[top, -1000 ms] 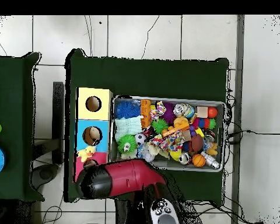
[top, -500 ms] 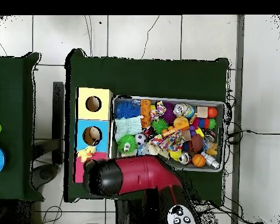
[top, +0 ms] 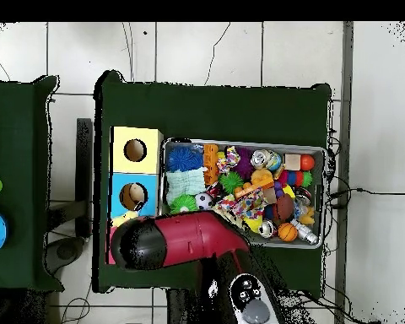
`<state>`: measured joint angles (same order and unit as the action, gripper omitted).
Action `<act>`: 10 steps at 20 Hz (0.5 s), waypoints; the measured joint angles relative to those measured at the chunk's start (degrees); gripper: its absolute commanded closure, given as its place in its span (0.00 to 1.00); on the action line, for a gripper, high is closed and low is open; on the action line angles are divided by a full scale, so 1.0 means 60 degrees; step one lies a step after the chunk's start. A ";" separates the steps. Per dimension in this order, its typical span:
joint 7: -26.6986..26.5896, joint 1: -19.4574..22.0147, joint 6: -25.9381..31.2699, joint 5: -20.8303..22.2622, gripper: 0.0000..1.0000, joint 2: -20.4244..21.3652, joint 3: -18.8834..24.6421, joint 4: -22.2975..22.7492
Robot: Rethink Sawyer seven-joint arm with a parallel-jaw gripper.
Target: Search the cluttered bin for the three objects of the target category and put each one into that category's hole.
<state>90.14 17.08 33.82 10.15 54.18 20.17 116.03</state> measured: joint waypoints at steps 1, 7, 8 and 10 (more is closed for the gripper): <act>0.0000 -0.0021 -0.0089 0.0002 1.00 -0.0039 0.0000 -0.0028; 0.0000 -0.0161 -0.0830 -0.0008 1.00 -0.0329 0.0014 -0.0195; 0.0000 -0.0166 -0.0832 -0.0014 1.00 -0.0323 0.0014 -0.0196; 0.0000 -0.0192 -0.0832 -0.0014 1.00 -0.0312 0.0012 -0.0196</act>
<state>90.14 15.93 28.82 10.07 52.31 20.25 114.85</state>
